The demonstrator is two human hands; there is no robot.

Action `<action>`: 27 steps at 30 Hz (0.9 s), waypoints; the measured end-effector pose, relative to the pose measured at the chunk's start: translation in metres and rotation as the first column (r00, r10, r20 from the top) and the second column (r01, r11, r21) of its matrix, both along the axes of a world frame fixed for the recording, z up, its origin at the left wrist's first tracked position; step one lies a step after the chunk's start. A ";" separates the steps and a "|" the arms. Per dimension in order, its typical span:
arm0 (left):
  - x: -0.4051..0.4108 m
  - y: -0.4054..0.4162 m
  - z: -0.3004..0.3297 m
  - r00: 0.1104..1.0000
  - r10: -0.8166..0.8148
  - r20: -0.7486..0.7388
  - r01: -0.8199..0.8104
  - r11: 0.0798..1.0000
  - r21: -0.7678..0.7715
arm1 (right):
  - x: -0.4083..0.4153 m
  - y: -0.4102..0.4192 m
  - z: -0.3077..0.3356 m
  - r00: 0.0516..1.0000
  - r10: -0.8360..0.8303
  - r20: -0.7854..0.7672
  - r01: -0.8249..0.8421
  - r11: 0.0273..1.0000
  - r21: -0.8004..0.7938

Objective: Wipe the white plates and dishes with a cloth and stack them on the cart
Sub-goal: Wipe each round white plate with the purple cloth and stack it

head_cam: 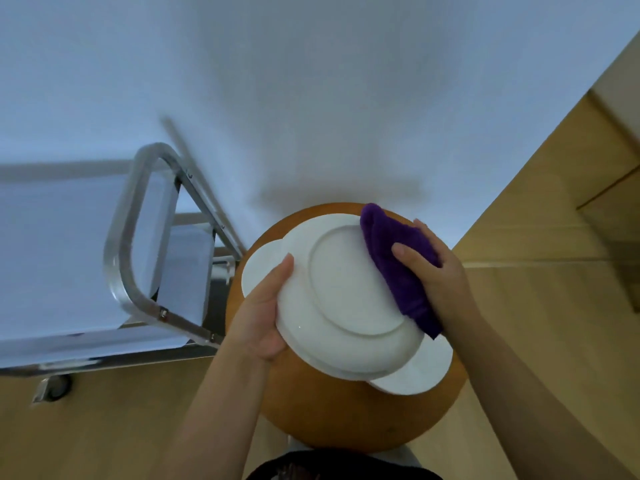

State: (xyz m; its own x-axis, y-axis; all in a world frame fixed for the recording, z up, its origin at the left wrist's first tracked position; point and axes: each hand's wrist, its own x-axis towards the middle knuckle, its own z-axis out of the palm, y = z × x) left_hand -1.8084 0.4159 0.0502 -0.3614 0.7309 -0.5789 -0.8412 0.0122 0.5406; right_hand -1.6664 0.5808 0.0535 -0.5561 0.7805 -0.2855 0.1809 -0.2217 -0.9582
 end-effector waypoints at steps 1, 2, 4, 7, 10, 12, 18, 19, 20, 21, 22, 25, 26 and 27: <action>0.000 0.000 0.003 1.000 0.013 -0.015 -0.013 1.000 -0.016 | 0.000 -0.014 -0.002 0.998 -0.066 -0.008 0.066 0.998 -0.003; 0.002 0.001 0.005 0.999 0.042 -0.023 -0.043 0.999 -0.033 | -0.001 -0.028 -0.006 0.992 -0.126 -0.007 0.126 0.992 -0.004; 0.009 0.008 0.008 0.994 0.079 -0.069 -0.085 0.993 -0.087 | -0.011 -0.061 -0.015 0.973 -0.230 -0.001 0.230 0.972 -0.041; 0.019 0.017 0.010 0.977 0.021 -0.213 -0.070 0.971 -0.228 | -0.031 -0.107 -0.021 0.934 -0.353 0.046 0.355 0.933 -0.060; 0.009 0.010 0.011 0.955 -0.024 -0.294 -0.046 0.972 -0.228 | -0.035 -0.109 -0.018 0.941 -0.334 0.057 0.337 0.939 -0.064; 0.000 -0.002 0.010 0.948 -0.057 -0.312 0.015 0.991 -0.134 | -0.032 -0.091 -0.015 0.941 -0.329 0.079 0.329 0.944 0.005; -0.014 -0.013 0.007 0.928 -0.105 -0.356 0.095 0.994 -0.046 | -0.073 -0.063 0.008 0.954 -0.294 0.062 0.262 0.914 0.308; -0.017 -0.012 0.008 0.925 -0.111 -0.363 0.092 0.993 -0.068 | -0.080 -0.067 0.010 0.965 -0.253 0.063 0.215 0.909 0.357; -0.020 -0.012 0.009 0.918 -0.118 -0.378 0.095 0.992 -0.079 | -0.086 -0.074 0.011 0.978 -0.205 0.048 0.169 0.900 0.401; -0.022 -0.013 0.009 0.910 -0.120 -0.397 0.101 0.993 -0.067 | -0.090 -0.082 0.011 0.989 -0.148 0.026 0.121 0.889 0.442; -0.024 -0.015 0.008 0.908 -0.114 -0.404 0.105 0.993 -0.045 | -0.094 -0.090 0.011 0.996 -0.089 0.009 0.074 0.876 0.477; -0.027 -0.018 0.007 0.943 -0.078 -0.323 0.063 0.996 -0.057 | -0.098 -0.102 0.010 1.000 0.001 0.031 -0.018 0.835 0.550; -0.029 -0.018 0.006 0.954 -0.066 -0.293 0.045 0.996 -0.079 | -0.096 -0.102 0.008 0.999 0.016 0.051 -0.042 0.826 0.562; -0.031 -0.017 0.005 0.961 -0.050 -0.274 0.026 0.996 -0.091 | -0.093 -0.102 0.006 0.996 0.049 0.069 -0.080 0.818 0.570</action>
